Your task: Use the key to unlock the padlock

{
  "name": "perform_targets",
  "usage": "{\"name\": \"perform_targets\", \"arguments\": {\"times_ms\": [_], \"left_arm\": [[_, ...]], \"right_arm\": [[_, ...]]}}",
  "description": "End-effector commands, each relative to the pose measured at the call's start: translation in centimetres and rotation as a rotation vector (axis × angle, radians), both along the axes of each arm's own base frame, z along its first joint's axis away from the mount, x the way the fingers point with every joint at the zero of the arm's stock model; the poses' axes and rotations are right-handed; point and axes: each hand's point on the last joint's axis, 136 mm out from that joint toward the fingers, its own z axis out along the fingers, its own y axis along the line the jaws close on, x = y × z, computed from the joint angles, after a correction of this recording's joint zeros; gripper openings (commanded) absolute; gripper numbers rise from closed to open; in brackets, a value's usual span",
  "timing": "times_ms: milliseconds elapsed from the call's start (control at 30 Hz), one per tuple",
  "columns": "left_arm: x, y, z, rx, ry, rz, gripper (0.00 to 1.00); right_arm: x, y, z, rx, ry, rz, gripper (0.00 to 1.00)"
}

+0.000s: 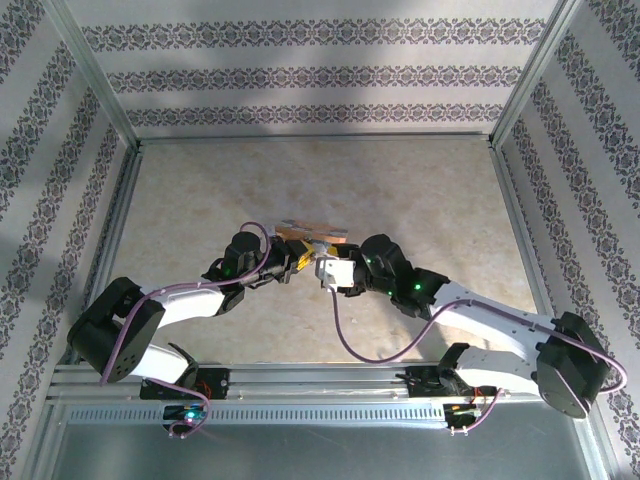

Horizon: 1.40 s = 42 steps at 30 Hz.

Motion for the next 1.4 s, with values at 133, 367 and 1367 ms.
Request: {"name": "perform_targets", "arguments": {"times_ms": [133, 367, 1367], "left_arm": [[0.5, -1.1, 2.4, -0.075, -0.040, -0.006, 0.00], [0.4, -1.1, 2.3, -0.077, -0.034, -0.005, 0.00], [0.4, -1.6, 2.5, -0.101, -0.037, -0.003, 0.00]], "right_arm": [[0.4, 2.0, 0.9, 0.007, -0.018, 0.027, 0.46], [0.7, 2.7, 0.6, -0.002, -0.023, 0.033, 0.34], [2.2, 3.0, -0.8, -0.020, -0.022, -0.038, 0.11]]}}
